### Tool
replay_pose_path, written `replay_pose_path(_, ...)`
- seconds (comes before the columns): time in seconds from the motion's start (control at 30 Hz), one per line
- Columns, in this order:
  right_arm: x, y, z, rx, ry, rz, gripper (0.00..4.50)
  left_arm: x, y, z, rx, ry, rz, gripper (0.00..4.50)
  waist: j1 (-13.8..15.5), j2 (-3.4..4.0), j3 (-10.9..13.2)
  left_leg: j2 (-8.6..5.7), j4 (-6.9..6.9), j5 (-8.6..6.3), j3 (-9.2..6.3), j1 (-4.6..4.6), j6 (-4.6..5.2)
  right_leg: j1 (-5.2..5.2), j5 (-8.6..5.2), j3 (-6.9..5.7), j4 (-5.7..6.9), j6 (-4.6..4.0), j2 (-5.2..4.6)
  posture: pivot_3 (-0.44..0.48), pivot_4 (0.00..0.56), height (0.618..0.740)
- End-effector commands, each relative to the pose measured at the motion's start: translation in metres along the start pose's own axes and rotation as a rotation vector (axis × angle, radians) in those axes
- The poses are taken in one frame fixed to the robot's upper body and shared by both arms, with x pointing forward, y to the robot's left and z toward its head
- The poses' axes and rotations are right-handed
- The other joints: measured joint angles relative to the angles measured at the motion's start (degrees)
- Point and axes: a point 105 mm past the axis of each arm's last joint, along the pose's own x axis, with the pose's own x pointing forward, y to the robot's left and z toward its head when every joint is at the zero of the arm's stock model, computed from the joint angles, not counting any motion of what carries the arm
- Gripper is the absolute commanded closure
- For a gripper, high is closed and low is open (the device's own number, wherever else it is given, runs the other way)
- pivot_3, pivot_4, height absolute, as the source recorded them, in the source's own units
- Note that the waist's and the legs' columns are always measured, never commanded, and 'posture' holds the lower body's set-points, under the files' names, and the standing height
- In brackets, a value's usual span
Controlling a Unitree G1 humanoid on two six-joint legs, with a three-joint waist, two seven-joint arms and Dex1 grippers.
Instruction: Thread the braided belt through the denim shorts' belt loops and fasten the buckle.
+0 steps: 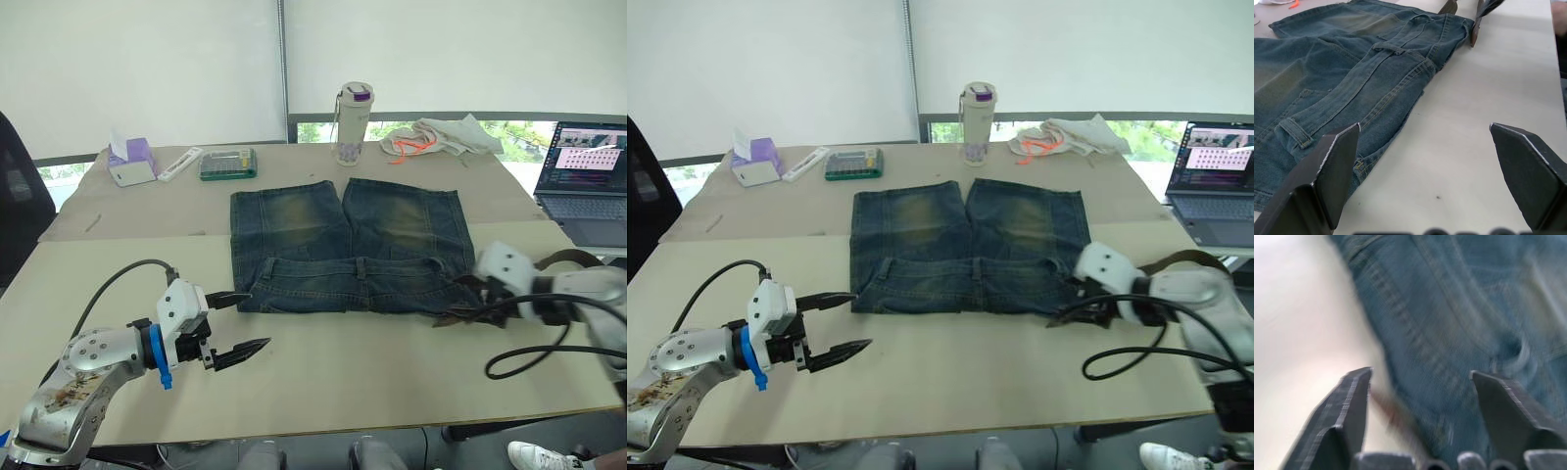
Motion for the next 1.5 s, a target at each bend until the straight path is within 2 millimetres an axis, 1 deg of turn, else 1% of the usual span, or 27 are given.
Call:
replay_pose_path(0.03,-0.007,-0.009,-0.014,-0.005,0.049,-0.046,1.0,0.004,-0.004,0.007,0.03,-0.012,-0.023,0.0,-0.16,-0.01,0.0,0.0,0.0,0.0,0.04,0.0,0.0,0.0,0.0,0.01,0.0,0.0,0.0,0.0,0.15,0.74)
replay_pose_path(0.2,-0.001,-0.016,-0.041,-0.014,0.155,-0.088,1.0,0.005,-0.005,0.007,0.037,-0.016,-0.036,0.0,-0.32,0.03,0.01,-0.03,0.0,0.0,0.18,0.02,0.0,-0.04,0.0,0.07,0.02,-0.01,0.06,0.0,0.15,0.74)
replay_pose_path(0.3,0.006,-0.016,-0.043,-0.03,0.147,-0.085,1.0,0.006,-0.005,0.008,0.04,-0.018,-0.038,0.0,-0.23,0.05,0.01,-0.04,0.0,0.0,0.17,-0.01,0.0,-0.06,0.0,0.1,0.02,-0.01,0.07,0.0,0.15,0.74)
replay_pose_path(0.33,0.007,-0.017,-0.043,-0.04,0.148,-0.089,1.24,0.006,-0.005,0.008,0.041,-0.019,-0.039,0.0,-0.23,0.05,0.01,-0.04,0.0,0.0,0.17,-0.01,0.0,-0.06,0.0,0.1,0.02,-0.01,0.06,0.0,0.15,0.74)
replay_pose_path(0.43,0.009,-0.018,-0.044,-0.077,0.158,-0.081,2.17,0.008,-0.005,0.008,0.045,-0.025,-0.046,0.0,-0.24,0.05,0.01,-0.03,0.01,0.0,0.17,0.0,0.0,-0.05,0.0,0.14,0.03,0.0,0.06,0.0,0.15,0.74)
replay_pose_path(0.53,0.008,-0.017,-0.043,-0.096,0.153,-0.067,3.22,0.011,-0.005,0.009,0.048,-0.031,-0.053,0.0,-0.05,0.06,0.01,-0.04,0.01,0.0,0.16,-0.01,0.0,-0.05,-0.01,0.14,0.03,0.01,0.06,0.0,0.15,0.74)
replay_pose_path(0.63,0.002,-0.018,-0.038,-0.123,0.148,-0.059,4.35,0.018,-0.007,0.01,0.043,-0.053,-0.071,0.0,-0.01,0.05,0.01,-0.04,0.03,0.0,0.15,-0.02,0.0,-0.04,0.0,0.14,0.02,0.01,0.04,0.0,0.15,0.74)
replay_pose_path(0.67,0.0,-0.018,-0.036,-0.131,0.146,-0.054,4.44,0.02,-0.008,0.011,0.035,-0.062,-0.076,0.0,-0.01,0.06,0.01,-0.04,0.03,0.0,0.15,-0.02,0.0,-0.03,0.0,0.14,0.03,0.01,0.04,0.0,0.15,0.74)
replay_pose_path(0.73,-0.003,-0.015,-0.028,-0.139,0.123,-0.031,4.44,0.024,-0.009,0.011,0.015,-0.074,-0.088,0.0,-0.03,0.06,0.0,-0.04,0.04,0.0,0.15,-0.01,0.0,-0.02,0.0,0.14,0.03,0.01,0.04,0.0,0.15,0.74)
replay_pose_path(0.77,-0.005,-0.012,-0.02,-0.138,0.1,-0.007,4.44,0.028,-0.011,0.012,0.003,-0.084,-0.102,0.0,-0.06,0.07,0.0,-0.04,0.04,0.0,0.15,-0.01,0.0,-0.02,0.0,0.14,0.04,0.01,0.04,0.0,0.15,0.74)
replay_pose_path(0.87,-0.007,0.006,0.008,-0.137,0.009,0.101,4.44,0.044,-0.016,0.017,-0.041,-0.144,-0.149,0.0,-0.05,0.11,-0.01,-0.03,0.04,0.0,0.14,-0.01,0.0,-0.03,0.0,0.14,0.06,0.01,0.06,0.0,0.15,0.74)
replay_pose_path(0.97,-0.002,0.023,0.038,-0.126,-0.092,0.182,4.44,0.062,-0.018,0.022,-0.136,-0.191,-0.197,0.0,-0.04,0.1,-0.01,-0.04,0.1,0.0,0.09,-0.02,0.0,0.0,0.01,0.12,0.08,0.03,0.09,0.0,0.15,0.74)
replay_pose_path(1.03,0.005,0.041,0.06,-0.117,-0.178,0.278,4.44,0.074,-0.03,0.023,-0.198,-0.199,-0.317,0.0,-0.17,0.1,-0.01,-0.06,0.15,-0.02,0.03,-0.03,0.03,0.01,0.01,0.1,0.1,0.04,0.11,0.0,0.15,0.74)
replay_pose_path(1.1,0.009,0.053,0.073,-0.118,-0.224,0.353,4.44,0.084,-0.036,0.028,-0.227,-0.22,-0.405,0.0,-0.12,0.09,-0.01,-0.09,0.17,-0.03,0.03,-0.04,0.04,0.0,0.01,0.1,0.12,0.04,0.13,0.0,0.15,0.74)
replay_pose_path(1.23,0.017,0.06,0.091,-0.118,-0.282,0.414,4.44,0.104,-0.036,0.041,-0.236,-0.261,-0.483,0.0,0.07,0.09,-0.01,-0.12,0.27,-0.03,0.01,-0.08,0.05,-0.01,0.01,0.04,0.09,0.05,0.13,0.0,0.15,0.74)
replay_pose_path(1.3,0.021,0.063,0.099,-0.122,-0.314,0.439,4.44,0.115,-0.031,0.05,-0.242,-0.302,-0.492,0.0,0.16,0.09,-0.01,-0.14,0.37,-0.03,-0.01,-0.13,0.06,-0.01,0.03,0.03,0.09,0.07,0.12,0.0,0.15,0.74)
replay_pose_path(1.4,0.024,0.065,0.1,-0.122,-0.31,0.449,4.44,0.123,-0.031,0.059,-0.247,-0.331,-0.515,0.0,0.14,0.09,-0.01,-0.16,0.39,-0.05,-0.04,-0.19,0.09,-0.02,0.04,0.0,0.05,0.09,0.12,0.0,0.15,0.74)
replay_pose_path(1.47,0.026,0.064,0.1,-0.121,-0.305,0.446,4.5,0.126,-0.037,0.063,-0.247,-0.342,-0.548,0.56,0.05,0.1,-0.02,-0.15,0.39,-0.08,-0.05,-0.19,0.13,-0.03,0.05,0.01,0.05,0.09,0.11,0.0,0.15,0.74)
replay_pose_path(1.5,0.028,0.064,0.099,-0.122,-0.304,0.442,4.5,0.126,-0.04,0.063,-0.247,-0.345,-0.566,0.77,0.04,0.1,-0.02,-0.15,0.39,-0.08,-0.05,-0.19,0.14,-0.04,0.05,0.01,0.05,0.09,0.11,0.0,0.15,0.74)
